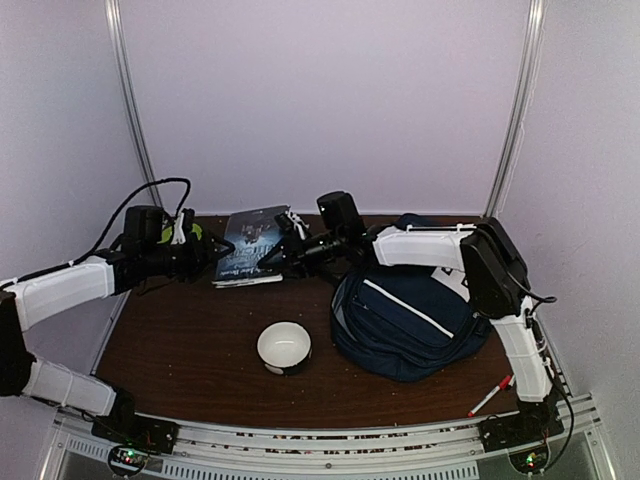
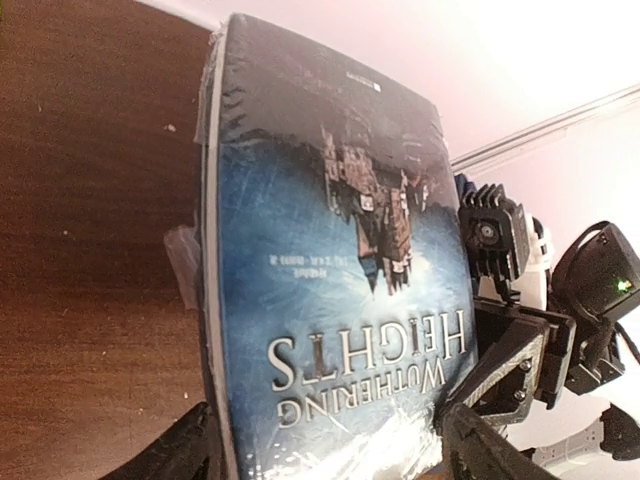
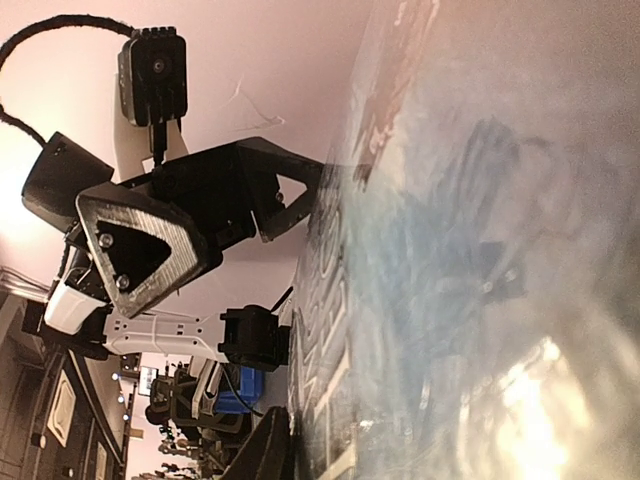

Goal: Pack the student bag
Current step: Pass from the right arm to the left

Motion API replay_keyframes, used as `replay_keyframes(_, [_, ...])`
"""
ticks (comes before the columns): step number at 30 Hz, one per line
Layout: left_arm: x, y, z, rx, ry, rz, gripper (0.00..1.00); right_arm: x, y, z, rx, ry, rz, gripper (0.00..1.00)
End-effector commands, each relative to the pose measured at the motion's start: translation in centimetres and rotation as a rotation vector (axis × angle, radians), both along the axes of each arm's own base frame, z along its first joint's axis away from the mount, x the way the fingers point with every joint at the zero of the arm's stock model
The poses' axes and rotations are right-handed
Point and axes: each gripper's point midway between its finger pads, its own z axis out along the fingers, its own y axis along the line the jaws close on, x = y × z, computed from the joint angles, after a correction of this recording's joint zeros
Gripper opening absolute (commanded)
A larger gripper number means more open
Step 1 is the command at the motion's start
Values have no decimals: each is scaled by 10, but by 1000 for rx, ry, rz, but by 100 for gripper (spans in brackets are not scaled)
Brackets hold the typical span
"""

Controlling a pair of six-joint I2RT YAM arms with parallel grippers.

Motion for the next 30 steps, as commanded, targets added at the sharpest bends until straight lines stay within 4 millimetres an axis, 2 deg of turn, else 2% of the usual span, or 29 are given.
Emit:
replay_keyframes(1, [-10,7,23,-3,-91,21,79,-18,-12,87,153,-293,57,0])
replay_keyframes(5, [-13,1,34,-60,-128,1,79,-26,-20,94,155,-352,72,0])
replay_keyframes(11, [-21,-6,56,-94,-203,-55,79,-32,-26,90,128,-393,89,0])
replay_keyframes(18, [-33,-26,61,-199,-222,-151,77,-37,-26,108,219,-375,99,0])
replay_keyframes(24, [-31,-17,50,-155,-200,-95,77,-46,-33,125,256,-382,107,0])
replay_keyframes(28, [-31,-4,46,-59,-200,-42,77,-48,-38,127,246,-397,105,0])
replay_keyframes(30, [-32,4,51,12,-220,-24,77,-47,-39,122,219,-409,99,0])
